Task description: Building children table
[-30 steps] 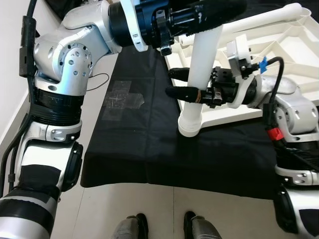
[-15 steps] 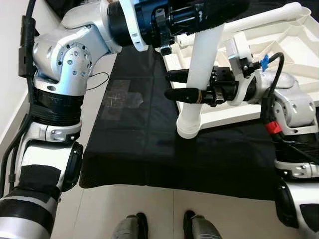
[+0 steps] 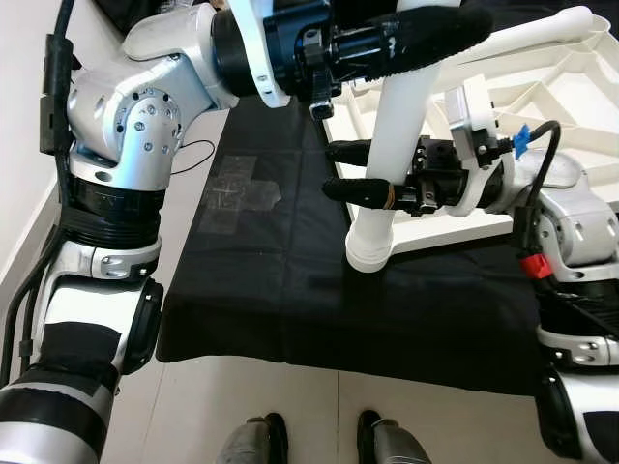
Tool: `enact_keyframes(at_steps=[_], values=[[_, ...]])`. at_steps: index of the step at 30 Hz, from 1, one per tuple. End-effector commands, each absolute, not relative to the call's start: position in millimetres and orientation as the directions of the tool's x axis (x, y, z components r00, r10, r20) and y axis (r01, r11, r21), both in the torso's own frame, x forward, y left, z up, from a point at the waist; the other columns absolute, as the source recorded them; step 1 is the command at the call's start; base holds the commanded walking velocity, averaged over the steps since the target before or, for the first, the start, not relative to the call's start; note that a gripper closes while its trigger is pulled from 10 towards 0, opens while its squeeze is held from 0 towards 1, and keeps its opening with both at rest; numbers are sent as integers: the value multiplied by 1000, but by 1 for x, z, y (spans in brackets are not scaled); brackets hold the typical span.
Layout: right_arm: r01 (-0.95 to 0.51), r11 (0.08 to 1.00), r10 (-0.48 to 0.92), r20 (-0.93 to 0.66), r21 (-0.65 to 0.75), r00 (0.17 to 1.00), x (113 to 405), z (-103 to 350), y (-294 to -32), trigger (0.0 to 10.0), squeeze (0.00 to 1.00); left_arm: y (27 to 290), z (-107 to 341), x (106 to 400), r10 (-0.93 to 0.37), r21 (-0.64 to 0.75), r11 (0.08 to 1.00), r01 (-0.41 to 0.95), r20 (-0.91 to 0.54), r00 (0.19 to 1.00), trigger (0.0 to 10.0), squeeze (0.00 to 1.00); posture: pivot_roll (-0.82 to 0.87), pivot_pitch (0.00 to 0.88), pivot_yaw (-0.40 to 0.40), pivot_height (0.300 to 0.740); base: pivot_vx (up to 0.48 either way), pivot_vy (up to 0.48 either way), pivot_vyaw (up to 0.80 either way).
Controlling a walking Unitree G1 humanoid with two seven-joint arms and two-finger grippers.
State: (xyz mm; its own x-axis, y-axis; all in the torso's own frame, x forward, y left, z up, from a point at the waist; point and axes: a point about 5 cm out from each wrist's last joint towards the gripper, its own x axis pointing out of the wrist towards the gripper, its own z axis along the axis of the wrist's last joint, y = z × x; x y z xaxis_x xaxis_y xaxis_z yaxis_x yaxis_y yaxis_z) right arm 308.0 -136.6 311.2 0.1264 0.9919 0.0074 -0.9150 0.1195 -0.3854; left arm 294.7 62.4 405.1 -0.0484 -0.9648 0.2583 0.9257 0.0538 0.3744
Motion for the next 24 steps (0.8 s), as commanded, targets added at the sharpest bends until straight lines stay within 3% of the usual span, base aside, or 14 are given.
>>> enact_keyframes(at_steps=[1,8,9,10,12,13,14,15,16,17,18,19,24], values=[[-914,-1,1000,17,-405,-9,298,305,-120,0,0,66,400,300,-968,353,92,931,252,0,10000,1000,44,269,104,740,0,0,0],[-909,26,1000,18,-416,20,299,306,-119,0,0,82,409,298,-952,343,142,929,305,32,10000,1000,43,268,102,740,0,0,0],[-900,88,996,15,-428,90,302,305,-120,0,0,102,417,293,-933,329,204,922,352,81,10000,1000,45,270,98,740,0,0,0],[-881,198,977,9,-430,215,308,301,-119,0,0,127,423,286,-910,316,281,906,387,148,10000,1000,39,274,82,740,0,0,0],[-881,198,977,9,-430,215,308,301,-119,0,0,127,423,286,-910,316,281,906,387,148,10000,1000,39,274,82,740,0,0,0],[-838,344,926,5,-424,378,311,292,-116,0,0,153,426,277,-880,298,371,879,416,230,10000,1000,44,279,63,740,0,0,0],[-752,550,820,63,-363,569,311,275,-110,0,0,174,427,266,-844,282,455,845,438,309,10000,1000,73,279,11,740,0,0,0],[-752,550,820,63,-363,569,311,275,-110,0,0,174,427,266,-844,282,455,845,438,309,10000,1000,73,279,11,740,0,0,0],[-600,753,645,115,-270,756,307,255,-107,0,0,187,425,257,-812,266,520,812,448,374,10000,1000,83,276,6,740,0,0,0],[-406,892,430,99,-200,897,297,231,-107,0,0,196,420,250,-782,244,570,785,456,426,10000,1000,101,268,1,740,0,0,0],[-406,892,430,99,-200,897,297,231,-107,0,0,196,420,250,-782,244,570,785,456,426,10000,1000,101,268,1,740,0,0,0],[-320,925,335,42,-205,941,287,210,-100,0,0,201,411,246,-761,226,602,766,453,464,10000,1000,78,256,7,740,0,0,0],[-307,909,319,-6,-282,948,288,186,-84,0,0,202,367,245,-724,129,642,755,427,543,10000,1000,81,195,-1,740,0,0,0]])
